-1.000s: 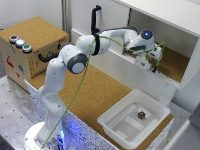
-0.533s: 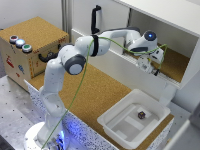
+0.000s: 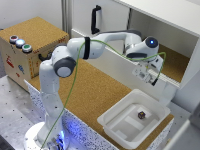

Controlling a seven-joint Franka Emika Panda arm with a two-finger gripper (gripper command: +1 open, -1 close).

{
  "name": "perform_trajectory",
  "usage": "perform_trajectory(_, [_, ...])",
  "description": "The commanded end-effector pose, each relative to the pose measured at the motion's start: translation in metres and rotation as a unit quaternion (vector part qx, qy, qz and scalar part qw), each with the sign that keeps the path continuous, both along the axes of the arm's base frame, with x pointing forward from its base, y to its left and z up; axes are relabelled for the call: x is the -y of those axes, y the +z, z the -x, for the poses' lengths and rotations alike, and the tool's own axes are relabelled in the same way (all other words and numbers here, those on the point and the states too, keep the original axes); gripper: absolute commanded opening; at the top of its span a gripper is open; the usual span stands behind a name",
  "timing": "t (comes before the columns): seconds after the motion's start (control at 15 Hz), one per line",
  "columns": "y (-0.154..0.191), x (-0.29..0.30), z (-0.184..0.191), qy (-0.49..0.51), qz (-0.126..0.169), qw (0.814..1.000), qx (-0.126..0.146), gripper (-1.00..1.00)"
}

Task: Move to the white box and store the yellow object

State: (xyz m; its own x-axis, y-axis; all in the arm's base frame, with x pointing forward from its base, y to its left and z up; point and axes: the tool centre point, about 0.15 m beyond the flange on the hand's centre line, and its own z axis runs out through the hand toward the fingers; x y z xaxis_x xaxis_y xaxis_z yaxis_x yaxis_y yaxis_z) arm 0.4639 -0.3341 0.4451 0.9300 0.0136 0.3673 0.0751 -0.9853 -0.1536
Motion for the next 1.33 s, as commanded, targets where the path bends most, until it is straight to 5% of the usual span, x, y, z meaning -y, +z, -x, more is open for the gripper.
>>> perform_trajectory(0.0, [-0.057, 0.004, 0.064, -0.062, 0.064, 0.996, 0.013, -1.0])
perform_trajectory(0.33, [-0.121, 0.035, 0.104, -0.106, 0.062, 0.99, -0.073, -1.0])
perform_trajectory(0.67, [-0.205, 0.043, 0.09, -0.089, 0.044, 0.98, -0.172, -1.0])
perform_trajectory(1.13, [-0.22, 0.046, 0.069, -0.103, 0.049, 0.976, -0.184, -1.0])
perform_trajectory(1.2, [-0.217, 0.045, 0.069, -0.103, 0.05, 0.976, -0.184, 1.0])
perform_trajectory(1.27, [-0.211, 0.045, 0.07, -0.105, 0.052, 0.977, -0.18, 1.0])
